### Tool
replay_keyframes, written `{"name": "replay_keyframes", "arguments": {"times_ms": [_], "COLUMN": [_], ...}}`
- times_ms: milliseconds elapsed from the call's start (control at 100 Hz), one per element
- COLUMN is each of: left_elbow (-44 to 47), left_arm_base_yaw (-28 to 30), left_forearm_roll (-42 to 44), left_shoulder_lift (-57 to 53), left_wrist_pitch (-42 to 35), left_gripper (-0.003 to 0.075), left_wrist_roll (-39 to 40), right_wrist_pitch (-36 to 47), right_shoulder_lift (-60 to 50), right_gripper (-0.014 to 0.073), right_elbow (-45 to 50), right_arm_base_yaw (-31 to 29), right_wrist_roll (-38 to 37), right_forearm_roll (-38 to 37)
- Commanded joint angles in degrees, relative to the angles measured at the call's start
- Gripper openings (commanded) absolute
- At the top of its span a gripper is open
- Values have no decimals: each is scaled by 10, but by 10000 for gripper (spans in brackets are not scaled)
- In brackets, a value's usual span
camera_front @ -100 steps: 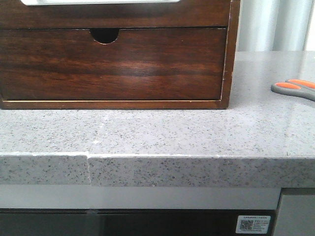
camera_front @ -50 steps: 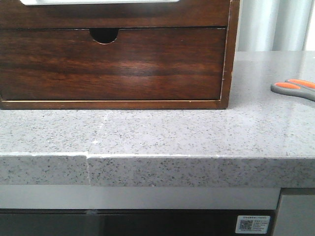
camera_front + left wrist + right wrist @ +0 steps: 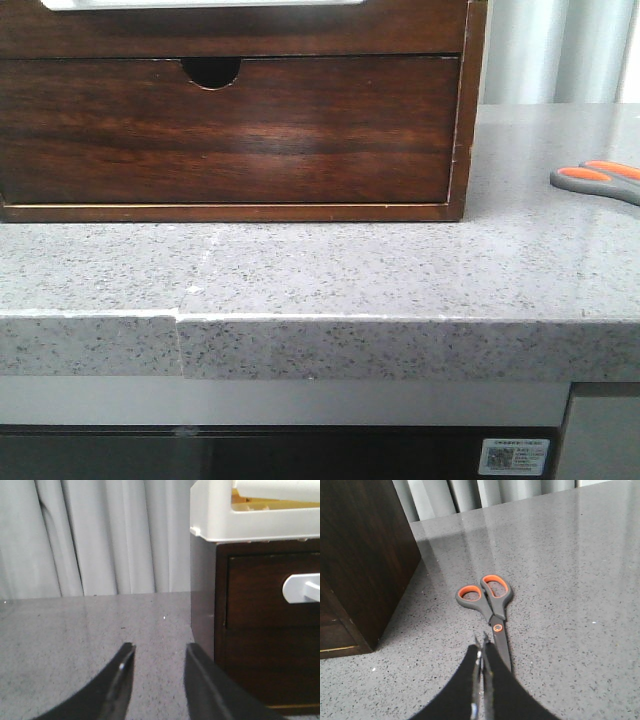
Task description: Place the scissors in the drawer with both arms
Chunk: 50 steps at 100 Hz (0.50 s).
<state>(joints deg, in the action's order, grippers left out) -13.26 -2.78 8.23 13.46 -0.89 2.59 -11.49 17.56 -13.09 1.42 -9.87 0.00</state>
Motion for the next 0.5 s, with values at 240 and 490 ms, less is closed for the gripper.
{"name": "replay_keyframes", "arguments": {"times_ms": [240,490], "left_elbow": [-34,-110], "left_arm_base_yaw": [0,-18], "left_forearm_roll": [267,460], "left_shoulder_lift": [139,258], "left_wrist_pitch": [-246,-321], "left_gripper": [407,378], "left_wrist_roll": [3,3], "right_wrist_pitch": [43,52], "right_shoulder_lift": [8,8], "right_gripper": [-61,-61], "right_elbow": [-3,-3], "right_arm_base_yaw": [-1,-1], "right_wrist_roll": [4,4], "right_forearm_roll": [-4,-4]}}
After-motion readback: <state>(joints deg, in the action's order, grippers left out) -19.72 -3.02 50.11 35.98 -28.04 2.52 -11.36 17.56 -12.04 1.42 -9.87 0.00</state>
